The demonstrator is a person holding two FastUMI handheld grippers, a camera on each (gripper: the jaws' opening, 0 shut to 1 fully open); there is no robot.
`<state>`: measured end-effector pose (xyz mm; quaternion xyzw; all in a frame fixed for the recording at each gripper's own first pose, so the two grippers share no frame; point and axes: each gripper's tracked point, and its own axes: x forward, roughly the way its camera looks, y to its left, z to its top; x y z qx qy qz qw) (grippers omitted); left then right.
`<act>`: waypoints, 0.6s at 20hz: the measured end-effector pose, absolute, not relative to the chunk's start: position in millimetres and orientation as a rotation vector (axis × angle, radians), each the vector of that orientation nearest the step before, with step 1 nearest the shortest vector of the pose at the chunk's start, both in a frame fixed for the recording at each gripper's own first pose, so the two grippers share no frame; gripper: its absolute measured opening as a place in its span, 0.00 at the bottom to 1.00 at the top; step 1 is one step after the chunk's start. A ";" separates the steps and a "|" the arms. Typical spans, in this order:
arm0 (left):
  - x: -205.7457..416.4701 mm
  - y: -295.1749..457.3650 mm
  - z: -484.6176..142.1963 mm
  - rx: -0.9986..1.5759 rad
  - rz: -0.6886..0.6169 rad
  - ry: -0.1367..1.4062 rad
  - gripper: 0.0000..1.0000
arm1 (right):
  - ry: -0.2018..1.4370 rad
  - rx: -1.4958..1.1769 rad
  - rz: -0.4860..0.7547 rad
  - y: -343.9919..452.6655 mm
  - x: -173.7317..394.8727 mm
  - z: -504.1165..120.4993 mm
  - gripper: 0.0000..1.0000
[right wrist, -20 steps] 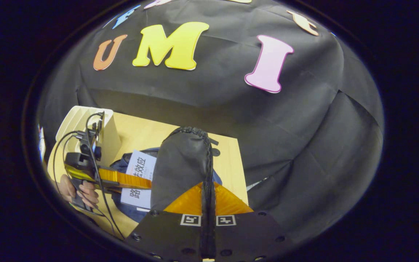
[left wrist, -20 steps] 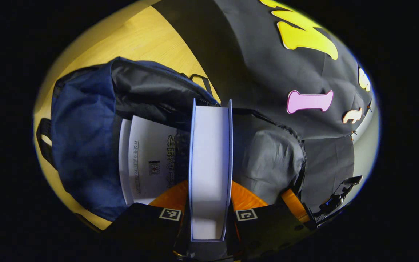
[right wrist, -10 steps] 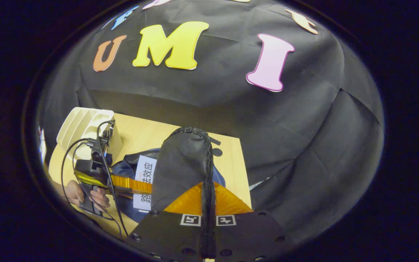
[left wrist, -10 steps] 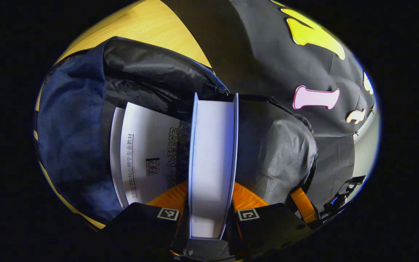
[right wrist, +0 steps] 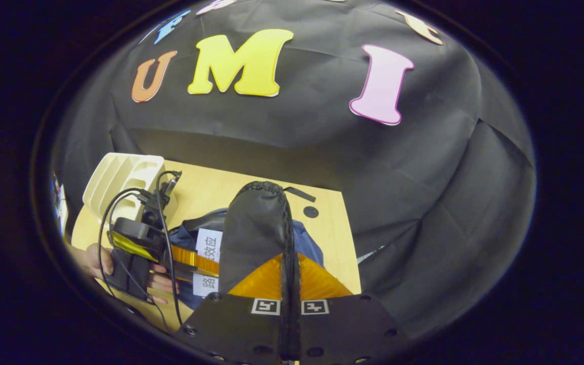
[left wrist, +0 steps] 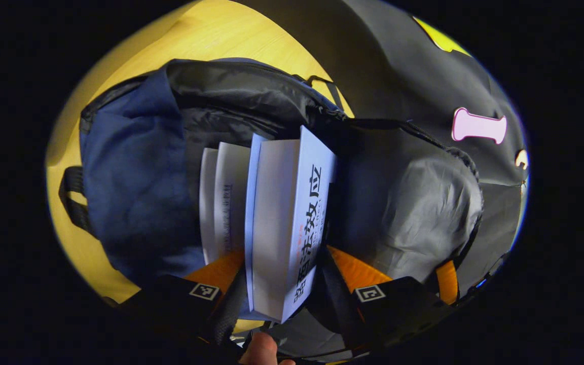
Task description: Open the schoolbag, grab two books from the bookshelf and put them into the schoolbag.
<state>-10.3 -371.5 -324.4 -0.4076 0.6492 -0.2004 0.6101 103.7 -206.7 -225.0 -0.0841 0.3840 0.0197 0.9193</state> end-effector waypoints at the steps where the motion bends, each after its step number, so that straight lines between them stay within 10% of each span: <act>1: -14.0 -366.7 -328.2 -0.891 -0.437 1.513 0.83 | 0.790 -0.169 0.044 -205.1 104.0 -225.7 0.00; 5: -17.4 -343.8 -324.6 -0.752 -0.400 1.525 0.99 | 0.788 -0.157 0.063 -198.8 103.4 -229.4 0.00; 12: -21.1 -309.6 -286.6 -0.574 -0.390 1.472 0.98 | 0.769 -0.114 0.078 -189.5 101.0 -229.5 0.00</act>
